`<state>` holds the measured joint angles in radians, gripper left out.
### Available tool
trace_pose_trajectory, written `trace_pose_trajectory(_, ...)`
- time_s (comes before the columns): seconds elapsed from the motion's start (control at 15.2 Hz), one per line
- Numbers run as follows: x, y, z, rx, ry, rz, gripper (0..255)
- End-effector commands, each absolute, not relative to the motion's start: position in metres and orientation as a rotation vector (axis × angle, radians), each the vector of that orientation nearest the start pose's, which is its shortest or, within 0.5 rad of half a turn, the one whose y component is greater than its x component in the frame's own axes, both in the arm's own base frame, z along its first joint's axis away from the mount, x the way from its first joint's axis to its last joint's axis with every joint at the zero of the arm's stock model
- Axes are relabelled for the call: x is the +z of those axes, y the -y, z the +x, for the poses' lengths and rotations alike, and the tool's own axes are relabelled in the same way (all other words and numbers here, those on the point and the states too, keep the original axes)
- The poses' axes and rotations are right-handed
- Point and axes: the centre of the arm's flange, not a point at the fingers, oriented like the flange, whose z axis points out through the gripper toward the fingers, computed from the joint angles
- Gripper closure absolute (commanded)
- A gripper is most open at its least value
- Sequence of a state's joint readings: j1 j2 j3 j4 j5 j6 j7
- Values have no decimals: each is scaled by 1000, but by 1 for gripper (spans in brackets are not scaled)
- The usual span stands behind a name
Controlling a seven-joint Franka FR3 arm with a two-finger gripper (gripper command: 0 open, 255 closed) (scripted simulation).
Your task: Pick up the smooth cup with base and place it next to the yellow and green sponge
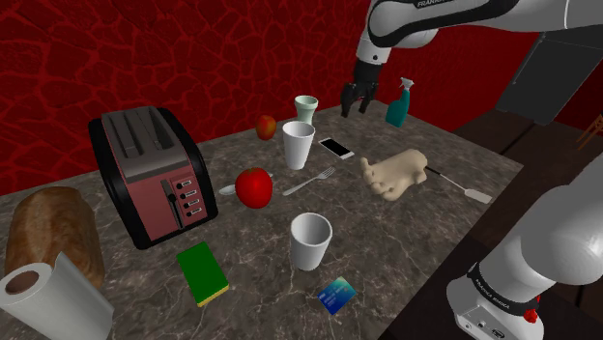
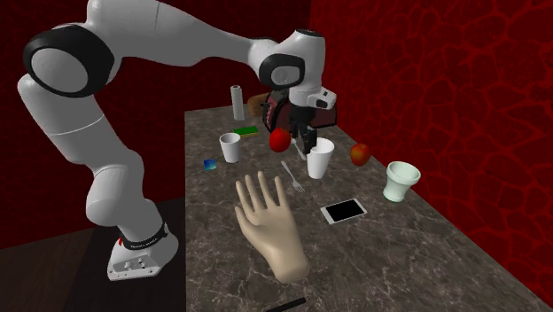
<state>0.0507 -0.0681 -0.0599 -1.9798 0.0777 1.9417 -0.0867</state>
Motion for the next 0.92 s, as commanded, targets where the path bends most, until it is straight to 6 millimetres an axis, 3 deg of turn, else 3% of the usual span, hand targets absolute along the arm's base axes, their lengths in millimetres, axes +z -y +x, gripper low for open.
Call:
trace_pose_trajectory(0.0, 487, -2, 566, -46, 90, -3053, 0)
trace_pose_trajectory(0.73, 414, -32, 690, -7, 155, -2984, 0)
trace_pose_trajectory(0.86, 407, -34, 693, -6, 156, -2982, 0)
